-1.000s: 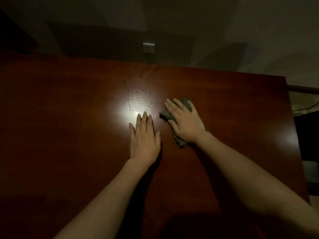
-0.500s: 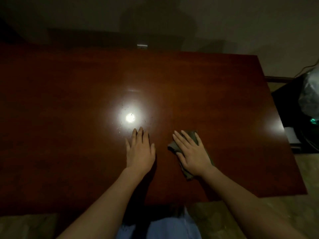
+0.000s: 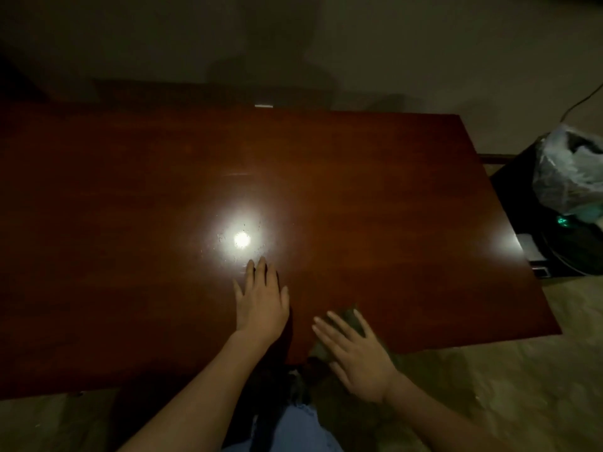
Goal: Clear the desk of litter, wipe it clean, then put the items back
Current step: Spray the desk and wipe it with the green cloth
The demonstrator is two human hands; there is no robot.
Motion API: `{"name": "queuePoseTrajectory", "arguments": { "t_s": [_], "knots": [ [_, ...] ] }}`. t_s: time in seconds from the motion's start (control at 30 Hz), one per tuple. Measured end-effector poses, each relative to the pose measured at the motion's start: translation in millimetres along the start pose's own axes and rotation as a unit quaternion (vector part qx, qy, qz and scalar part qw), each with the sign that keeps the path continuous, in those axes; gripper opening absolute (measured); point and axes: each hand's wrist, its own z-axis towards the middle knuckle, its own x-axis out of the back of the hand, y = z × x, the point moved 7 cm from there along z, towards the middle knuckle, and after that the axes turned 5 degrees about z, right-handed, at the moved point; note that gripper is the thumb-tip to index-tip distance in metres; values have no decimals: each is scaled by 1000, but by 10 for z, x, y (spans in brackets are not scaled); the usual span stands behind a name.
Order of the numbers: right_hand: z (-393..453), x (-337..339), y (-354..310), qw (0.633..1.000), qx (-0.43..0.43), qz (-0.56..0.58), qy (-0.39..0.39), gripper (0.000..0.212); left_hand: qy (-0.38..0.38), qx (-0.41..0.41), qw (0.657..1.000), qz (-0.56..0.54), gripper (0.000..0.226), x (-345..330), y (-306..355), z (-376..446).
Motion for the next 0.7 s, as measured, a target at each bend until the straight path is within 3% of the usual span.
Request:
{"name": "queuePoseTrajectory", "arguments": {
  "t_s": [0.27, 0.7],
  "knots": [
    [832, 165, 213, 1000, -7, 23, -13, 53, 12, -15, 1000, -1, 56, 163, 103, 444],
    [2419, 660, 1429, 997, -58, 42, 5, 58, 40, 21, 999, -7, 56, 667, -92, 1747]
  ]
}}
